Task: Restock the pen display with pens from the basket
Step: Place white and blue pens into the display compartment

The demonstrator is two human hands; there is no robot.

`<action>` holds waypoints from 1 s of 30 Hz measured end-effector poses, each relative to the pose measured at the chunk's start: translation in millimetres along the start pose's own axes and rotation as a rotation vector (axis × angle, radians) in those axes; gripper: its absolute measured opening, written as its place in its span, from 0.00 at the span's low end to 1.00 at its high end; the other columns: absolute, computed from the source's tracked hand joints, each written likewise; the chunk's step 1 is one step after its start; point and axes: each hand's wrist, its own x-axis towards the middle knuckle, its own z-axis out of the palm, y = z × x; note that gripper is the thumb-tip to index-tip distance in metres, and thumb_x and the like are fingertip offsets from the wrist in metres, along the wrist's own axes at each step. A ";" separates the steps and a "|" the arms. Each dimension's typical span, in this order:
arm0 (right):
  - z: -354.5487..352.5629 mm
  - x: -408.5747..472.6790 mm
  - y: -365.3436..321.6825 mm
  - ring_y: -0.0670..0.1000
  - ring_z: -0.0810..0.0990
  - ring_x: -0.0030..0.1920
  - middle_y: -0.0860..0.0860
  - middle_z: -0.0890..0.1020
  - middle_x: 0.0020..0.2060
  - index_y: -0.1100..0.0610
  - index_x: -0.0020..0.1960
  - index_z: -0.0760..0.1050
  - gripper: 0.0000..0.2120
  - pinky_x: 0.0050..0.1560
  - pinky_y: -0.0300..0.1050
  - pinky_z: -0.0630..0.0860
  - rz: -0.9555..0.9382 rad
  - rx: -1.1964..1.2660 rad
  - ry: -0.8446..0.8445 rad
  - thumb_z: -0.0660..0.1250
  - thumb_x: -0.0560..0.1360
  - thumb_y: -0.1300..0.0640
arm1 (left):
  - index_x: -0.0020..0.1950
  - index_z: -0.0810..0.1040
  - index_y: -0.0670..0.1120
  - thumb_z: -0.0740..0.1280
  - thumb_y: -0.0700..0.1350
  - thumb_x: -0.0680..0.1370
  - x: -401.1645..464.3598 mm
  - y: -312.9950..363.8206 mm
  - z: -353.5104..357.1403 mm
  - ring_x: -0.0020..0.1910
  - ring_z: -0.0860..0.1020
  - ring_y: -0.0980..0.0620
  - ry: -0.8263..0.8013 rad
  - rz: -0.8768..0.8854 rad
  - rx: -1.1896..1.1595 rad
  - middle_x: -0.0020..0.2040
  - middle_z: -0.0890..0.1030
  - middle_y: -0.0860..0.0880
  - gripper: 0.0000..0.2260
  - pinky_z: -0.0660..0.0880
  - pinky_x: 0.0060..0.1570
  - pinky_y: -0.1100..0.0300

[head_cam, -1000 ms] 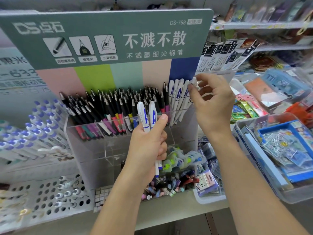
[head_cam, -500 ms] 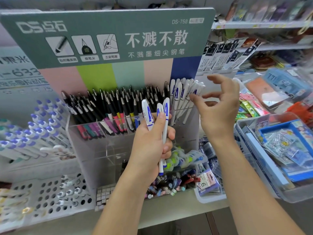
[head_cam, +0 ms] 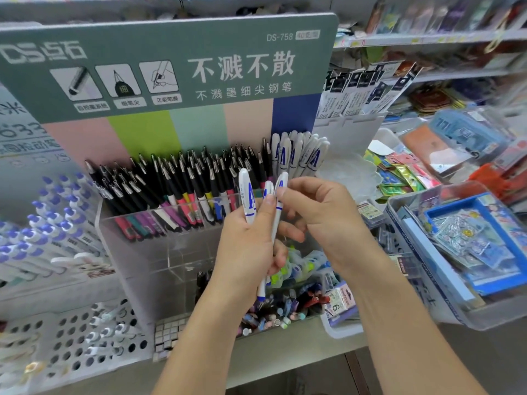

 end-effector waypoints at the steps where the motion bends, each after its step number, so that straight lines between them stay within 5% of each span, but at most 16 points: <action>1: -0.9 0.4 -1.3 0.48 0.70 0.24 0.48 0.80 0.28 0.58 0.45 0.82 0.06 0.24 0.37 0.68 0.007 -0.008 -0.014 0.68 0.79 0.60 | 0.50 0.79 0.40 0.58 0.51 0.85 -0.1 -0.1 0.2 0.19 0.71 0.51 0.002 -0.004 -0.005 0.33 0.83 0.42 0.17 0.64 0.19 0.64; 4: -10.9 6.3 -12.3 0.48 0.74 0.27 0.52 0.80 0.30 0.57 0.42 0.80 0.09 0.25 0.36 0.71 -0.081 0.102 0.091 0.65 0.80 0.64 | 0.52 0.78 0.41 0.59 0.51 0.85 2.2 -0.5 -2.4 0.21 0.74 0.50 0.041 -0.034 -0.076 0.33 0.83 0.42 0.14 0.69 0.20 0.62; 9: -35.3 24.3 -31.4 0.50 0.81 0.33 0.55 0.82 0.37 0.59 0.46 0.75 0.07 0.35 0.38 0.80 -0.430 0.365 0.308 0.63 0.82 0.65 | 0.50 0.77 0.44 0.64 0.49 0.82 4.7 0.5 -12.4 0.19 0.61 0.55 0.084 -0.046 -0.125 0.27 0.71 0.49 0.09 0.58 0.19 0.67; 19: -25.8 50.6 -4.1 0.49 0.79 0.35 0.50 0.81 0.37 0.52 0.49 0.81 0.01 0.39 0.50 0.79 -0.655 -0.419 0.416 0.71 0.77 0.57 | 0.50 0.80 0.45 0.64 0.51 0.82 -0.9 5.5 -16.1 0.20 0.59 0.56 0.045 -0.045 -0.193 0.27 0.68 0.50 0.11 0.54 0.20 0.66; 22: -22.9 49.1 -1.3 0.43 0.78 0.35 0.45 0.81 0.38 0.52 0.59 0.79 0.14 0.39 0.38 0.78 -0.694 -0.509 0.401 0.73 0.75 0.62 | 0.45 0.77 0.43 0.61 0.49 0.83 -2.3 5.2 -17.8 0.20 0.58 0.56 0.031 -0.103 -0.262 0.28 0.68 0.49 0.12 0.53 0.20 0.66; 26: -22.3 51.9 -1.0 0.43 0.77 0.39 0.48 0.82 0.44 0.56 0.58 0.83 0.15 0.45 0.29 0.73 -0.777 -0.737 0.349 0.76 0.72 0.64 | 0.39 0.67 0.43 0.59 0.44 0.82 -4.3 4.6 -16.5 0.19 0.59 0.56 0.031 -0.107 -0.301 0.28 0.69 0.48 0.13 0.54 0.18 0.67; 30: -17.3 53.0 5.3 0.46 0.73 0.44 0.54 0.79 0.50 0.57 0.64 0.81 0.19 0.47 0.42 0.75 -0.801 -0.910 0.317 0.74 0.73 0.66 | 0.46 0.69 0.45 0.61 0.43 0.84 -4.7 5.6 -16.1 0.21 0.61 0.55 0.030 -0.055 -0.268 0.30 0.73 0.47 0.07 0.56 0.20 0.66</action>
